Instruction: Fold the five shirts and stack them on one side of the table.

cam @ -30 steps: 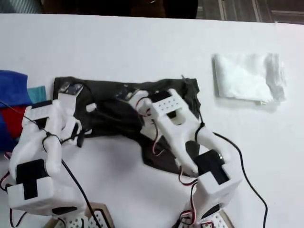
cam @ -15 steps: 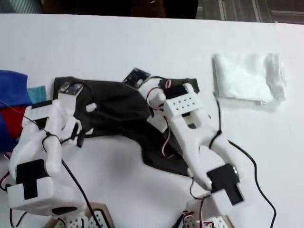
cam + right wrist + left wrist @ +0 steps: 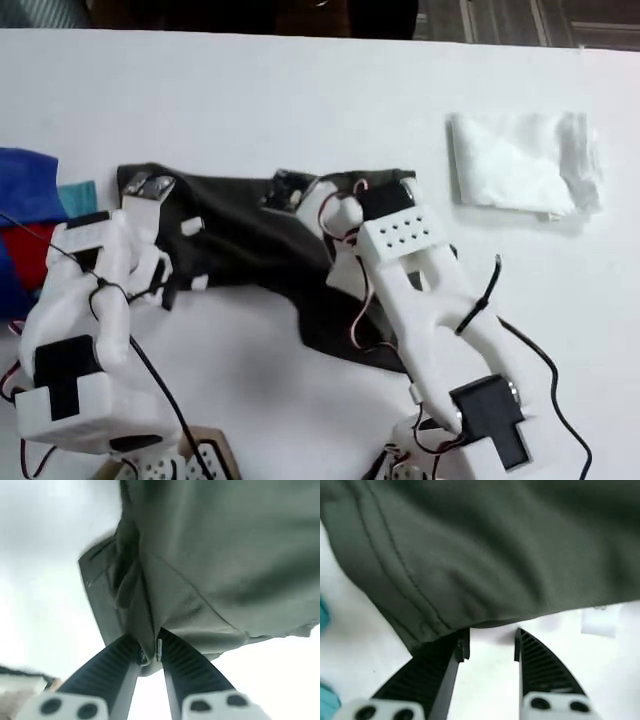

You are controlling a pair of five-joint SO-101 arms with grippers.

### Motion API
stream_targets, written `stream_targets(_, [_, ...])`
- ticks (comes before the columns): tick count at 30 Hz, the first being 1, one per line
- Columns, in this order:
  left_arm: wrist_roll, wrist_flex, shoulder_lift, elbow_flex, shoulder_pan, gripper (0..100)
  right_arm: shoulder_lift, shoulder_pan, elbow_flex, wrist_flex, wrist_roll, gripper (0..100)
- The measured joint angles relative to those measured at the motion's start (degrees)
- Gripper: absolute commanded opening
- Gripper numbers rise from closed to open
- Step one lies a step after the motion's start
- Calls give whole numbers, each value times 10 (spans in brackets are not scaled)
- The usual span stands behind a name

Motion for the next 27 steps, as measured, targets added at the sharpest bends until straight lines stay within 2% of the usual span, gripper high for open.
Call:
stream_targets(6, [0,0,0,0,0,160,25,-28,91,-63,5,28])
stream_targets(8, [0,0,0,0,0,161,37,-33,107,-98,-15,98])
stream_targets(12, [0,0,0,0,0,161,37,-33,109,-119,-62,326])
stream_targets(14, [0,0,0,0,0,161,37,-33,105,-100,-67,371])
stream_targets(21, [0,0,0,0,0,161,-49,-33,98,0,-67,351])
stream_targets(24, [0,0,0,0,0,161,-73,-34,133,-6,-67,352])
stream_targets(27, [0,0,0,0,0,161,-75,-33,184,-59,-67,352])
